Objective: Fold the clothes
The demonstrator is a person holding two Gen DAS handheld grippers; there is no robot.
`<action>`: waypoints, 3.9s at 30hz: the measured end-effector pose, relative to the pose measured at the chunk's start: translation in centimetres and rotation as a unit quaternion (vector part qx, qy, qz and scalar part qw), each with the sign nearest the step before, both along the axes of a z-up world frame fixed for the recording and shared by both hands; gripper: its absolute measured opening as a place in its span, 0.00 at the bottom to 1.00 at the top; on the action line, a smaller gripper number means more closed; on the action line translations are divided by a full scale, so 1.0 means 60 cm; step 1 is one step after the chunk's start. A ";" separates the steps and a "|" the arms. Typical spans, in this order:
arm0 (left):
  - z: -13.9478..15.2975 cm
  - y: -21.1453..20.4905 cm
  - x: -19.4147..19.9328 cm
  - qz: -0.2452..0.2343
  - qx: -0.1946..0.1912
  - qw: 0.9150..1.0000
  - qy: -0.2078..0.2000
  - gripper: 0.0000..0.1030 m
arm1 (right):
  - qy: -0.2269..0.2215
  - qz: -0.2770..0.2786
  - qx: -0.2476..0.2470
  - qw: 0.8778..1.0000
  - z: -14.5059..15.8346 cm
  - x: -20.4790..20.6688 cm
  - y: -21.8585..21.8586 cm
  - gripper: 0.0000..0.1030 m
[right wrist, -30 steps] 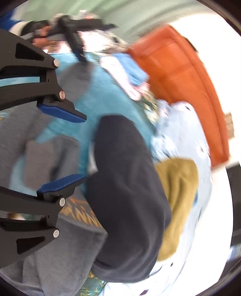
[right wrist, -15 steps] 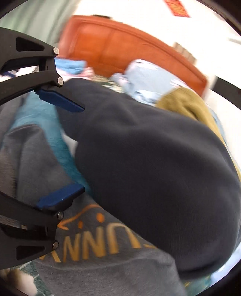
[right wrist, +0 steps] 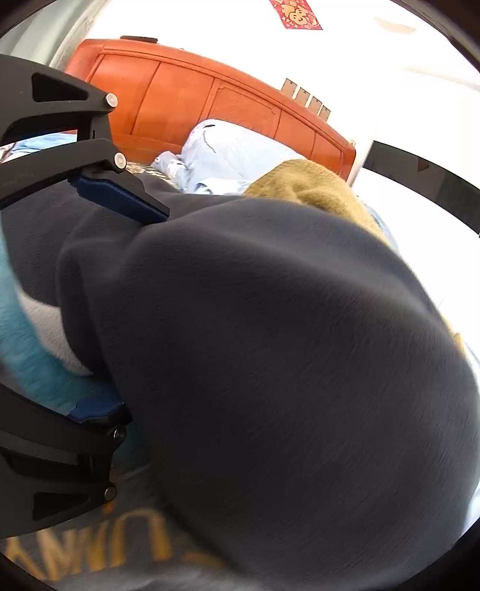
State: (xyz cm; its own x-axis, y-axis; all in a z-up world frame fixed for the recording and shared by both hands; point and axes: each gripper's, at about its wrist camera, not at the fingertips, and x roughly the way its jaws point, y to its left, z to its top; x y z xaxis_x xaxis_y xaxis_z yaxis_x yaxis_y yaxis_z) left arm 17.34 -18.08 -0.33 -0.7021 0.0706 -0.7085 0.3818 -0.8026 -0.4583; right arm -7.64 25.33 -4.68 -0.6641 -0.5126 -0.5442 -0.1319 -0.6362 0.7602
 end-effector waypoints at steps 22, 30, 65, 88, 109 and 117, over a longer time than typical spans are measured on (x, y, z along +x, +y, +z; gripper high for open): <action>-0.020 -0.042 -0.035 0.021 -0.043 0.998 -0.033 0.60 | 0.169 -0.036 -0.013 0.985 0.290 -0.214 0.054 0.33; -0.021 -0.044 -0.053 0.030 -0.081 0.995 -0.042 0.60 | 0.234 -0.050 0.001 0.971 0.411 -0.307 0.080 0.33; 0.003 0.010 -0.057 -0.004 -0.087 0.996 -0.026 0.60 | 0.037 0.134 0.093 0.986 0.192 -0.216 0.141 0.50; -0.010 0.010 -0.080 0.015 -0.144 0.988 -0.056 0.60 | 0.038 -0.010 0.041 0.998 0.165 -0.489 0.137 0.61; 0.046 0.037 -0.046 -0.007 -0.116 0.993 -0.005 0.60 | 0.064 0.116 0.133 0.982 0.150 -0.210 0.187 0.77; 0.048 0.053 -0.046 -0.020 -0.123 0.992 -0.003 0.60 | 0.065 0.209 0.346 0.913 0.092 -0.207 0.002 0.77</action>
